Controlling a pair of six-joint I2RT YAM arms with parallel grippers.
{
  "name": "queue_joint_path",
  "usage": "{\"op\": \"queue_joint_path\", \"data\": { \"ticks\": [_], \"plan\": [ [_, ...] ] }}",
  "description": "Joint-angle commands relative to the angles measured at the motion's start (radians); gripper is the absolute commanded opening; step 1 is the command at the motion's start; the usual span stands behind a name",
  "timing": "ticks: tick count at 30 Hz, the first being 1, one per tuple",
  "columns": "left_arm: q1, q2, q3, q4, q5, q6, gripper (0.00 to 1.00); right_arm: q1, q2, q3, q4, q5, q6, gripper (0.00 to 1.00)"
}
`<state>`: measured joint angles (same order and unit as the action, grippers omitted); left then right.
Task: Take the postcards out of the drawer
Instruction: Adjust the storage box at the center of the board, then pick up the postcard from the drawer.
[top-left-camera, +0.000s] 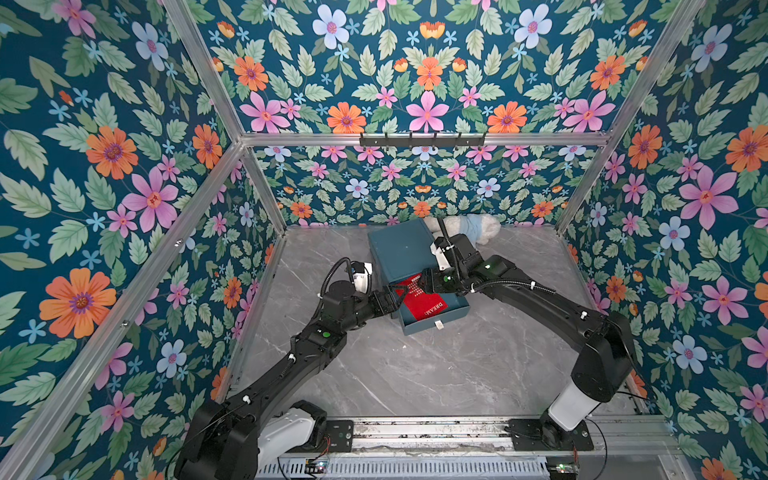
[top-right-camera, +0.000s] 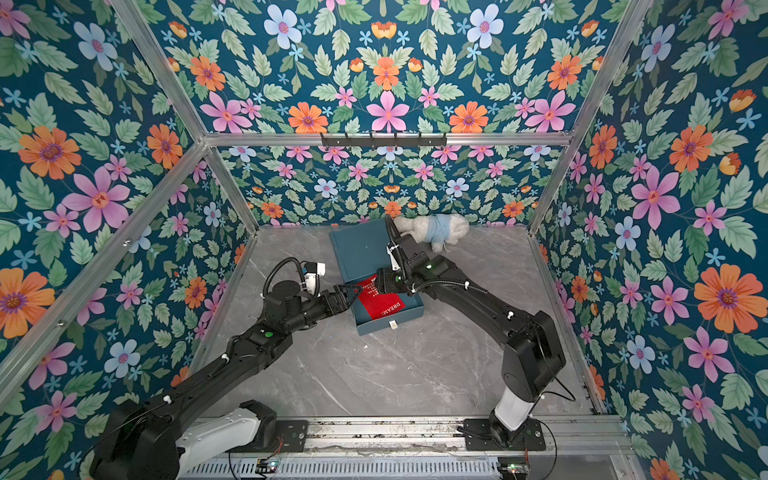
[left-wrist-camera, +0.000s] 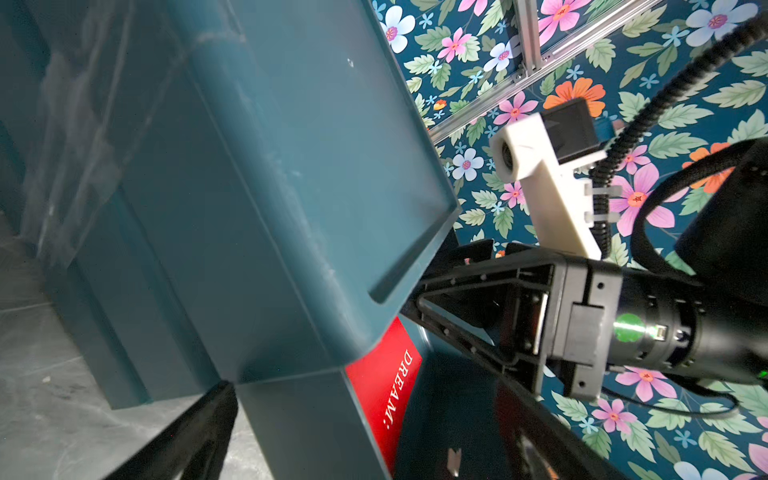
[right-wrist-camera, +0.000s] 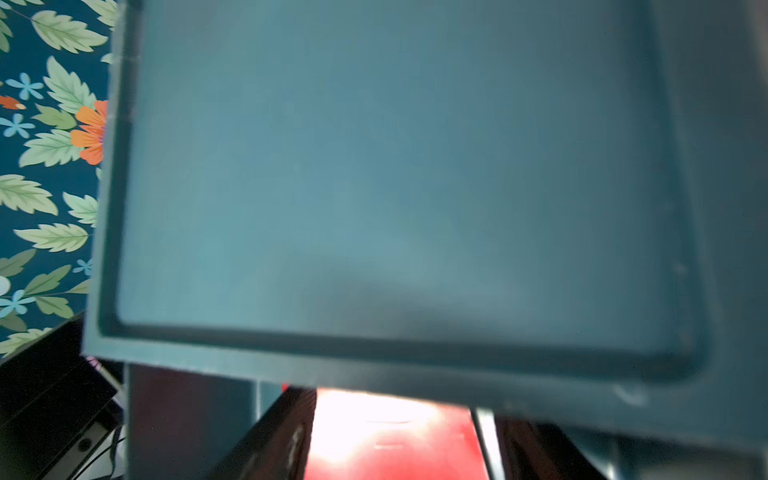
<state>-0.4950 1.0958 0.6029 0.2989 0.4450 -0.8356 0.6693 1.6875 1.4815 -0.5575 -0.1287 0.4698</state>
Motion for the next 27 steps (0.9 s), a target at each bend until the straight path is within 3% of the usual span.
{"op": "queue_joint_path", "data": {
  "ticks": [1, 7, 18, 27],
  "plan": [
    [-0.002, 0.008, 0.0, 0.049, -0.01, -0.014, 1.0, 0.005, 0.011, 0.0, -0.027, 0.004, -0.019, 0.7],
    [-0.002, 0.012, -0.001, 0.053, -0.017, -0.014, 1.0, 0.005, 0.022, -0.008, -0.034, 0.014, -0.04, 0.71],
    [-0.004, 0.021, 0.002, 0.061, -0.026, -0.02, 1.0, 0.02, 0.016, -0.052, 0.094, -0.247, 0.051, 0.7],
    [-0.005, 0.028, 0.007, 0.066, -0.028, -0.025, 1.0, 0.005, -0.067, -0.059, 0.179, -0.335, 0.139, 0.67]
  ]
}}
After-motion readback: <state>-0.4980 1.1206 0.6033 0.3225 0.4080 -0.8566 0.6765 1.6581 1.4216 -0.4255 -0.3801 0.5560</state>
